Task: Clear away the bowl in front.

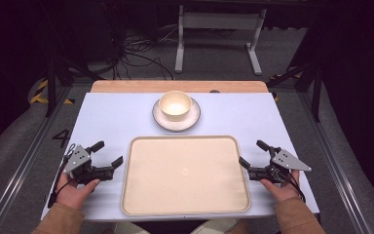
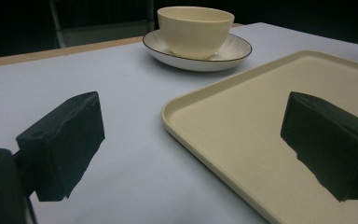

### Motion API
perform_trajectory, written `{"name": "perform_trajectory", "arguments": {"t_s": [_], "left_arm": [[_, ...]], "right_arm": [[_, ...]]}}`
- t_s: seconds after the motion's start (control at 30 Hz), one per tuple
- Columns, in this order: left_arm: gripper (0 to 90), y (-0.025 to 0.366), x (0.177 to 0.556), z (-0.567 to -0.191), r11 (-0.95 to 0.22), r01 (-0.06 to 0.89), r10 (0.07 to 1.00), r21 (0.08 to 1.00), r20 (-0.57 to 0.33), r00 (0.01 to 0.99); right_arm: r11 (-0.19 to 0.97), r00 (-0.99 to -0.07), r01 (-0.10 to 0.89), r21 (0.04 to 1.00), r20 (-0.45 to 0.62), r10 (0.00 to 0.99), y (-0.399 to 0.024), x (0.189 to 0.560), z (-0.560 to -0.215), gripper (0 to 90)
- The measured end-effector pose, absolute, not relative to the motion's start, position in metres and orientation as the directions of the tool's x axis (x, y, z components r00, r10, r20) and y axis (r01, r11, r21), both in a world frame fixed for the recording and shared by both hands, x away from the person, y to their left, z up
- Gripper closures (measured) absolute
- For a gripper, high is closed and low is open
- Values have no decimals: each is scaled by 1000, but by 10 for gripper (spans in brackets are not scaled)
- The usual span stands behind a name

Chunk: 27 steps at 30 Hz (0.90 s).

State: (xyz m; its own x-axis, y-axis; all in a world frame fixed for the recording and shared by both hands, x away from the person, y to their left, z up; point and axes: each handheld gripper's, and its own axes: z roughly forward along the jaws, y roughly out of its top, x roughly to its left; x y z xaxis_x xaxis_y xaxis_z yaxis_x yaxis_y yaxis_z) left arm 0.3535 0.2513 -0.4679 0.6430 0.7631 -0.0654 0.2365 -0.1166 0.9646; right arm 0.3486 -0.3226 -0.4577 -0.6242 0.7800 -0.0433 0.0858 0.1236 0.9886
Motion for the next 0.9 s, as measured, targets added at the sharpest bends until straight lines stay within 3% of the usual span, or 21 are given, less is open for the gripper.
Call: {"name": "perform_trajectory", "arguments": {"t_s": [0.43, 0.9], "left_arm": [[83, 251, 354, -461, -82, 263, 776, 961, -104, 622], [88, 245, 355, -427, -77, 250, 772, 965, -101, 627]], "right_arm": [[113, -625, 82, 990, -37, 780, -323, 348, -458, 60], [102, -622, 85, 991, -27, 782, -324, 348, -458, 60]]}}
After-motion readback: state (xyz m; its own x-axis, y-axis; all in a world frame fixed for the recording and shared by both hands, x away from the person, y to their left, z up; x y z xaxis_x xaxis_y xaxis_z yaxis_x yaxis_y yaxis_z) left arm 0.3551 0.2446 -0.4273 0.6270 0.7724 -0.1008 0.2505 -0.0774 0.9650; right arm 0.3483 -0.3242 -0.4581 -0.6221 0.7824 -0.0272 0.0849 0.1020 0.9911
